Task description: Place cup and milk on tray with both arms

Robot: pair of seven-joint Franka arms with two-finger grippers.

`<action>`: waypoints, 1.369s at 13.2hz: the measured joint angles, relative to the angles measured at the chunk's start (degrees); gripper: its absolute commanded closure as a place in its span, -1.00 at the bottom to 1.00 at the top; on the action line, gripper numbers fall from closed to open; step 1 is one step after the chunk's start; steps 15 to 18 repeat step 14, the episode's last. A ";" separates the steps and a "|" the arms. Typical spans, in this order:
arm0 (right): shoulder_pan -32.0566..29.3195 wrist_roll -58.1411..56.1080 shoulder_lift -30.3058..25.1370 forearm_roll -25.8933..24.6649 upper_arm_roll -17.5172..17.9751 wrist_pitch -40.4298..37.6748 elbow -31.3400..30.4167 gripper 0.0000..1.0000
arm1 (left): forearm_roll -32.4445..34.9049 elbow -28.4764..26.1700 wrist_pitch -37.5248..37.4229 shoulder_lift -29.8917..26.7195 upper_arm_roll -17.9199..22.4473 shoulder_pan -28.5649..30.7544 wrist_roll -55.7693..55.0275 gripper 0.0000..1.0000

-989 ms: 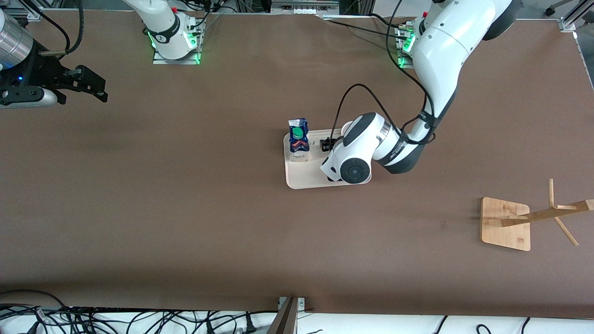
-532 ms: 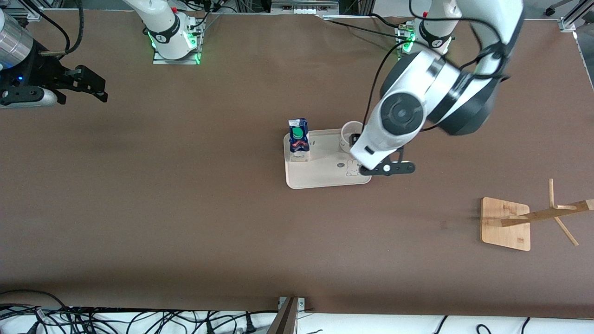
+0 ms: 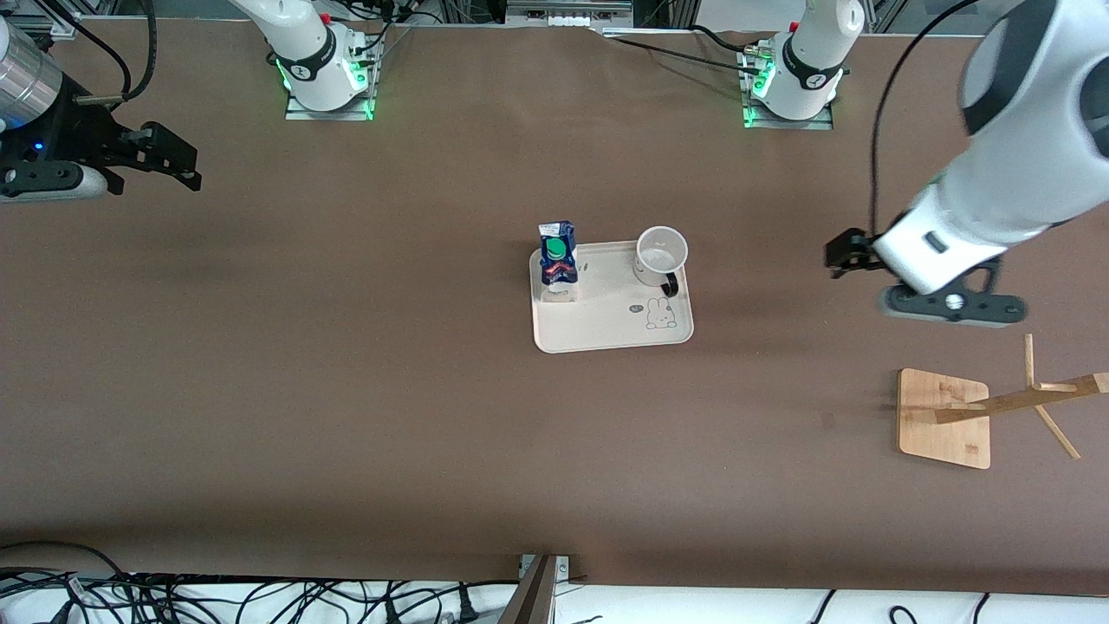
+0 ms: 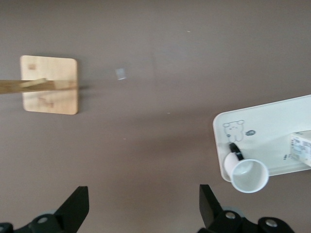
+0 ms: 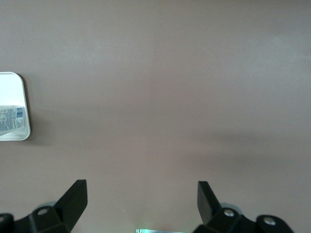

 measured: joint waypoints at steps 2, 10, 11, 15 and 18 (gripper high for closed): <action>0.00 0.00 0.00 0.00 0.00 -0.01 0.00 -1.00 | -6.30 -6.09 4.27 -5.53 6.92 -1.16 1.33 -1.00; 0.00 0.00 0.02 0.00 0.00 -0.03 0.00 -1.00 | -7.74 -22.67 10.95 -18.75 20.27 -8.58 6.21 -1.00; 0.00 0.00 0.02 0.00 0.00 -0.03 0.00 -1.00 | -7.62 -22.67 10.75 -18.48 20.18 -8.65 6.30 -1.00; 0.00 0.00 0.02 0.00 0.00 -0.03 0.00 -1.00 | -7.62 -21.69 9.67 -17.81 19.83 -8.78 6.64 -1.00; 0.00 0.00 0.02 0.00 0.00 -0.03 0.00 -1.00 | -7.62 -21.69 9.67 -17.81 19.83 -8.78 6.64 -1.00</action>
